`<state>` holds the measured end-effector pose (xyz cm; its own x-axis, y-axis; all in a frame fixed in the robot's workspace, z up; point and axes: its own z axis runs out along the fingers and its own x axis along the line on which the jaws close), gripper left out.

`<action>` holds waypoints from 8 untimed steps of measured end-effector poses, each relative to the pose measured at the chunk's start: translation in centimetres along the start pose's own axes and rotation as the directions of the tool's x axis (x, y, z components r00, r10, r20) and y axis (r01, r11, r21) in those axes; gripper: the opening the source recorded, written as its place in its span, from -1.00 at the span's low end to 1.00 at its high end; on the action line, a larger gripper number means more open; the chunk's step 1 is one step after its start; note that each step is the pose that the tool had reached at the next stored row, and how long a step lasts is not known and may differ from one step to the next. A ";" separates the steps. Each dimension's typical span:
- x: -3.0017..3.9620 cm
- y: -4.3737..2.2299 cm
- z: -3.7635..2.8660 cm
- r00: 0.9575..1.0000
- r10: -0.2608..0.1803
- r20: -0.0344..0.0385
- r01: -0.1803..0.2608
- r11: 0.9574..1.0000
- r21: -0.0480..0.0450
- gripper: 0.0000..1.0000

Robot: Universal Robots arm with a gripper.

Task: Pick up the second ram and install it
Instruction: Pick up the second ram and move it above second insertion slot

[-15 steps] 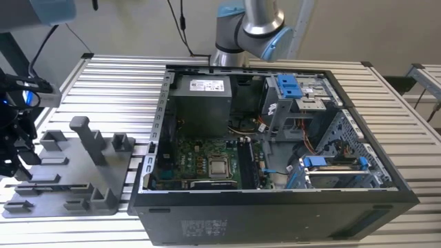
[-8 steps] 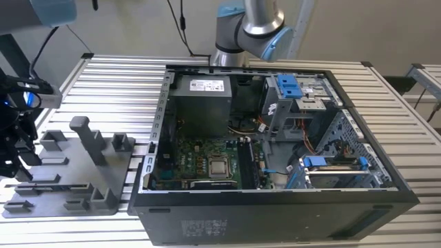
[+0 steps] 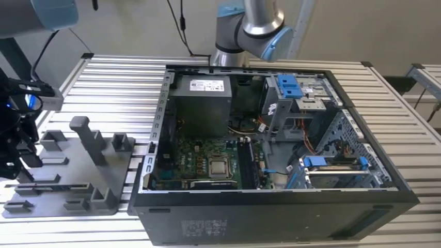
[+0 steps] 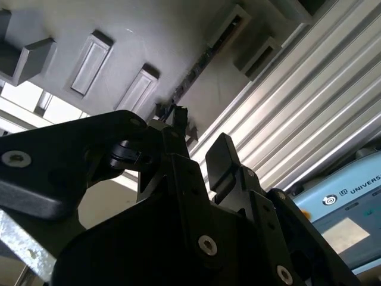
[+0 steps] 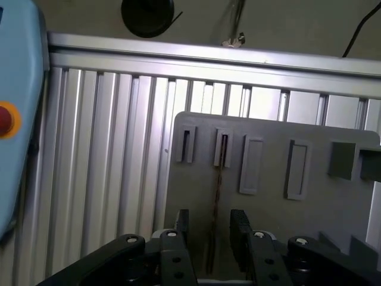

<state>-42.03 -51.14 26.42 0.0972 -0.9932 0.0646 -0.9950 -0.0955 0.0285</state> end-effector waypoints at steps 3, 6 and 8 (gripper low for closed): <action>-0.02 -0.01 0.27 1.000 0.000 -0.001 0.000 1.000 -0.001 -0.16; -0.03 -0.02 0.56 1.000 0.000 -0.006 0.000 1.000 -0.003 -0.16; -0.05 -0.02 0.72 1.000 0.000 -0.009 0.000 1.000 -0.003 -0.16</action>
<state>-42.03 -51.14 25.70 0.0973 -0.9925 0.0740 -0.9950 -0.0952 0.0315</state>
